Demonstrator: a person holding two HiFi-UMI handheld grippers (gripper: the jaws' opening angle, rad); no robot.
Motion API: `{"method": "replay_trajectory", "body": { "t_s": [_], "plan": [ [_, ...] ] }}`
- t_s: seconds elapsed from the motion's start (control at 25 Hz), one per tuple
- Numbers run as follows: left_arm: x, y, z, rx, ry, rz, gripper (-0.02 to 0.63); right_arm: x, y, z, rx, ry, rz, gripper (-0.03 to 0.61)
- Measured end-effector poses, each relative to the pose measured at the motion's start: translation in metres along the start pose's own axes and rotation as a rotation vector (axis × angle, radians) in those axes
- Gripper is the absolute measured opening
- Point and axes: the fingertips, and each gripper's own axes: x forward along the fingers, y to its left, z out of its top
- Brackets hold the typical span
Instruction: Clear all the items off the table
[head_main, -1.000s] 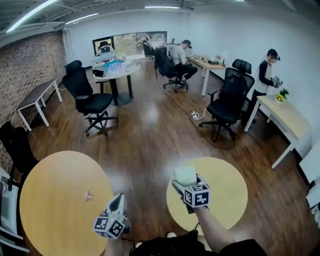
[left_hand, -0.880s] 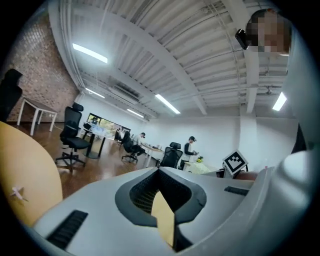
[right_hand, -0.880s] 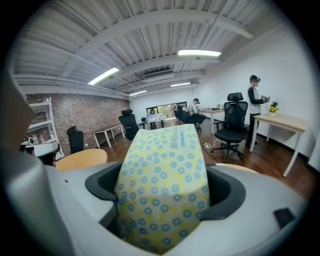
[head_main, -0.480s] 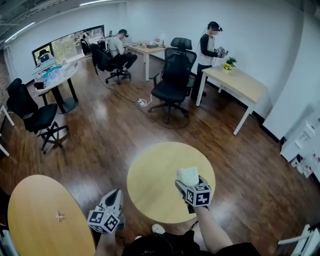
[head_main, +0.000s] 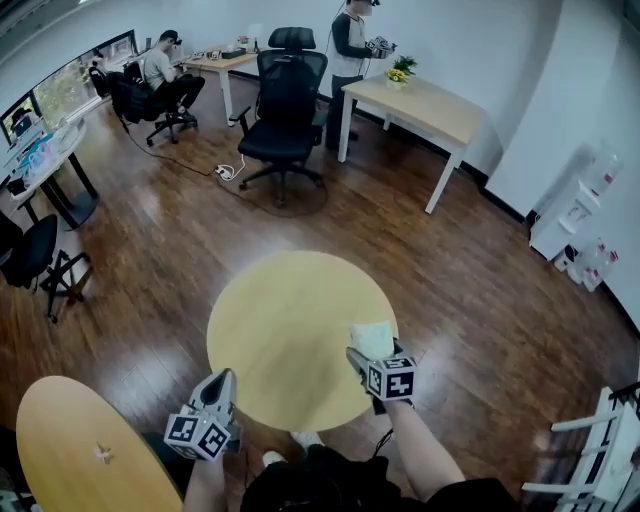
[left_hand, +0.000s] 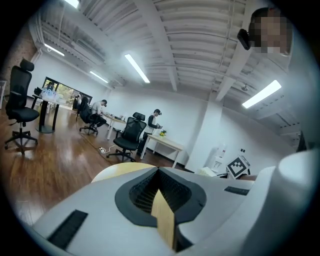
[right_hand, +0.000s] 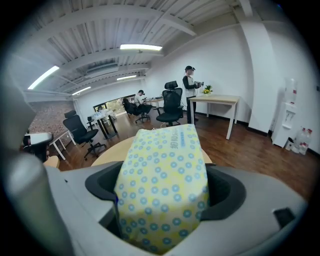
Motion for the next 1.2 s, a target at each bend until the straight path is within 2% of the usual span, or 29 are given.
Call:
{"method": "replay_trajectory", "body": {
  "t_s": [0.24, 0.52, 0.68, 0.76, 1.04, 1.2],
  "plan": [
    [-0.006, 0.008, -0.024, -0.030, 0.061, -0.002, -0.009, 0.021, -0.004, -0.030, 0.007, 0.020, -0.017, 0.483],
    [-0.005, 0.015, -0.057, -0.054, 0.147, 0.035, -0.009, 0.046, -0.019, -0.069, -0.010, 0.097, -0.071, 0.483],
    [-0.003, 0.021, -0.081, -0.074, 0.185, 0.044, -0.009, 0.054, -0.034, -0.080, 0.126, 0.057, -0.044, 0.489],
    [-0.002, 0.023, -0.090, -0.102, 0.186, 0.040, -0.009, 0.057, -0.035, -0.080, 0.161, 0.062, -0.026, 0.489],
    [0.009, 0.004, -0.089, -0.133, 0.176, -0.004, -0.009, 0.059, -0.041, -0.082, 0.116, 0.108, -0.068, 0.502],
    [0.003, 0.006, -0.068, -0.113, 0.133, -0.013, -0.009, 0.053, -0.040, -0.071, 0.025, 0.082, -0.099, 0.528]
  ]
}}
